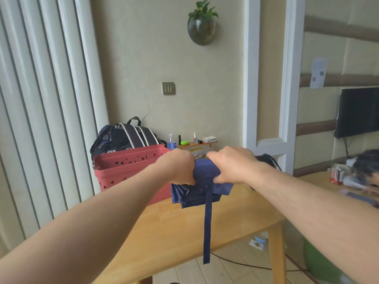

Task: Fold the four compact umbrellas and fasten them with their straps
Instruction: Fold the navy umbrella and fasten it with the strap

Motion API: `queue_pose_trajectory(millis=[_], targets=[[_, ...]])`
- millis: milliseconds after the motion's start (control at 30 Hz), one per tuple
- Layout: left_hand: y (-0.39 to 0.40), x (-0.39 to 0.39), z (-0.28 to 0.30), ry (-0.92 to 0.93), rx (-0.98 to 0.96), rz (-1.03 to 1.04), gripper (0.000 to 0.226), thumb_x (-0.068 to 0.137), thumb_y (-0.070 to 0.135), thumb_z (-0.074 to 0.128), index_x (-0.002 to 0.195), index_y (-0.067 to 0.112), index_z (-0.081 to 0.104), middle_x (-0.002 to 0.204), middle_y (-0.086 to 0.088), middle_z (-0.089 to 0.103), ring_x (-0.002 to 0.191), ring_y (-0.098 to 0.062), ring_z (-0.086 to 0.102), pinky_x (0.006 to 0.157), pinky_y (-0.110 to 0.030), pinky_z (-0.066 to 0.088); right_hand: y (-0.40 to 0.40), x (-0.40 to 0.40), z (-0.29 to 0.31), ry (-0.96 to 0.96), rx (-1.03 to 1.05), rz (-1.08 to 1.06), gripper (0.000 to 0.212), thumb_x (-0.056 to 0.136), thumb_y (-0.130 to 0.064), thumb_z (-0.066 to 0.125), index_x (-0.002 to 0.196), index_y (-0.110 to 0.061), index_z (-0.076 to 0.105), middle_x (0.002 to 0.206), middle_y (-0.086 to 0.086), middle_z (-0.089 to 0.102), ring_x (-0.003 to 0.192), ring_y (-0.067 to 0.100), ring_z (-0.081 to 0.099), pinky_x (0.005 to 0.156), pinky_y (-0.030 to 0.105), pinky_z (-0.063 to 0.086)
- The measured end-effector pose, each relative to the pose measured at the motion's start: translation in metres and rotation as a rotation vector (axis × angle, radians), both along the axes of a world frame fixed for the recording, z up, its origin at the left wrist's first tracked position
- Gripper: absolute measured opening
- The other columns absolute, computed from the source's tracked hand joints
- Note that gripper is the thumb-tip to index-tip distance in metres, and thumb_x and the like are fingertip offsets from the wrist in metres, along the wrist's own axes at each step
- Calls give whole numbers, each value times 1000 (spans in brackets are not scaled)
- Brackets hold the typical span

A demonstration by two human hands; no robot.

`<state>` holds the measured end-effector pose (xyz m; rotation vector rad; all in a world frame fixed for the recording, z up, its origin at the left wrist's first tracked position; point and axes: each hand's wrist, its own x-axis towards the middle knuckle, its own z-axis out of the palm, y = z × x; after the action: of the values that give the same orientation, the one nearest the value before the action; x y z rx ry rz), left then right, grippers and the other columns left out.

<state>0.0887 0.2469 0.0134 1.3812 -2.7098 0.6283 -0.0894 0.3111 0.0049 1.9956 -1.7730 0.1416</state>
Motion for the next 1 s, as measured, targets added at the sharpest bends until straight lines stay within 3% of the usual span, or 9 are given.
queue_pose_trajectory(millis=[67,167,333,467,600,733,1000], targets=[[-4,5,-3,-2,-21,10,37,83,53,73,81,18,59,69,-1,59,59,-19,54,55,-32,48,1,-14,-3,-41,24,-68,31,79,-44,69,106,-33,57,88,-6,58,82,27,61,54,29,41],[-8,11,-3,-11,-17,-7,40,79,56,74,89,18,66,77,-3,67,66,-23,61,56,-32,50,2,-27,-9,-91,16,-73,33,81,-37,60,114,-38,58,84,-10,60,75,21,62,58,31,49],[-7,10,1,-14,-38,-63,42,80,57,73,90,18,66,79,-3,67,68,-23,60,59,-33,49,7,-35,-7,-59,-17,-63,26,79,-30,58,104,-35,55,79,-9,59,70,18,59,54,31,45],[-6,13,1,-31,-43,-82,41,79,58,72,84,20,59,79,-3,66,71,-24,61,66,-36,53,8,-36,-10,-62,-25,-41,34,77,-29,58,110,-38,55,80,-11,59,76,21,60,52,31,41],[-3,17,-2,-13,-24,-83,41,80,58,73,78,22,52,78,-1,63,68,-21,57,60,-34,47,9,-32,-12,-67,-17,-24,39,77,-28,58,114,-38,54,84,-10,59,78,22,61,51,30,42],[-2,22,-6,9,-6,-85,41,80,55,75,73,27,46,78,-1,64,74,-24,64,63,-35,51,13,-24,-13,-86,29,-47,42,79,-25,56,117,-42,54,81,-10,59,65,14,55,49,28,36],[-2,24,-7,15,41,-62,47,76,61,77,96,20,63,82,0,65,76,-23,64,67,-37,56,18,-18,-8,-47,44,-80,30,85,-38,62,114,-38,52,78,-11,51,62,11,48,51,29,34]])
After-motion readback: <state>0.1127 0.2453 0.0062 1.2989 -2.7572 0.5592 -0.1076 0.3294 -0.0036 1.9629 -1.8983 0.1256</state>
